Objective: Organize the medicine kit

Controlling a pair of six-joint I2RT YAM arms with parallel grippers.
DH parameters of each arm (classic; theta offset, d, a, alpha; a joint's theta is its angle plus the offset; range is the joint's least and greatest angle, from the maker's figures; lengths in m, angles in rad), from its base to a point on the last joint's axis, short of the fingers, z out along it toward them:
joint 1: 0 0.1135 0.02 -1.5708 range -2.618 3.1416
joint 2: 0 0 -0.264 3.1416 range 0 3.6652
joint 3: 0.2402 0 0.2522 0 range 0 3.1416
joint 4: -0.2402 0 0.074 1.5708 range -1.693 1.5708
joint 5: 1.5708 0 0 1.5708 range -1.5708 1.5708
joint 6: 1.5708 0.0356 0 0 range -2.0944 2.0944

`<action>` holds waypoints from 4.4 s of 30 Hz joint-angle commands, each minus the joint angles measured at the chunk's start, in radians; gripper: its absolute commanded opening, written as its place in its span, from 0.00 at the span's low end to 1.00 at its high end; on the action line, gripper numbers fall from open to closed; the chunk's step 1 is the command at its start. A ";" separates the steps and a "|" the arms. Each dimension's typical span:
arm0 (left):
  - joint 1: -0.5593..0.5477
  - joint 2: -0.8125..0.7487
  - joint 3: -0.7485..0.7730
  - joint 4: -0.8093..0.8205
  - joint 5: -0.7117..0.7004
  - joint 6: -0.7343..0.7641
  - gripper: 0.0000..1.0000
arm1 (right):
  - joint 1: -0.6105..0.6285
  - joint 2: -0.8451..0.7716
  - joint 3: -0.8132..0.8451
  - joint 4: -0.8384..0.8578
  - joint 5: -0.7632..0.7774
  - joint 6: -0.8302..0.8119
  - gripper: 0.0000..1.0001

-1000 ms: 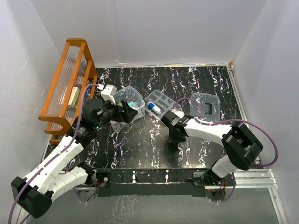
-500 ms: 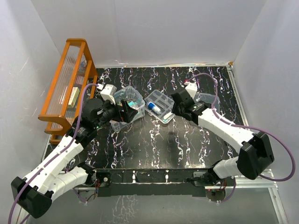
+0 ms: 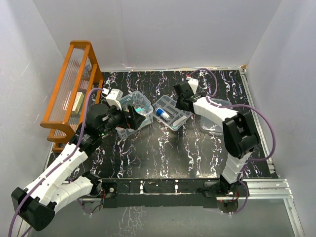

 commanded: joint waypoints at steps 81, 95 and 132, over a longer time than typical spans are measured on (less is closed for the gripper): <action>-0.003 -0.013 0.022 -0.016 0.000 0.014 0.94 | -0.044 0.186 0.220 -0.088 0.005 0.006 0.29; -0.003 -0.016 0.016 -0.021 -0.003 0.014 0.94 | -0.049 0.237 0.212 -0.070 -0.002 0.017 0.29; -0.003 -0.010 0.021 -0.019 0.001 0.014 0.94 | -0.053 0.170 0.214 -0.101 -0.060 -0.026 0.44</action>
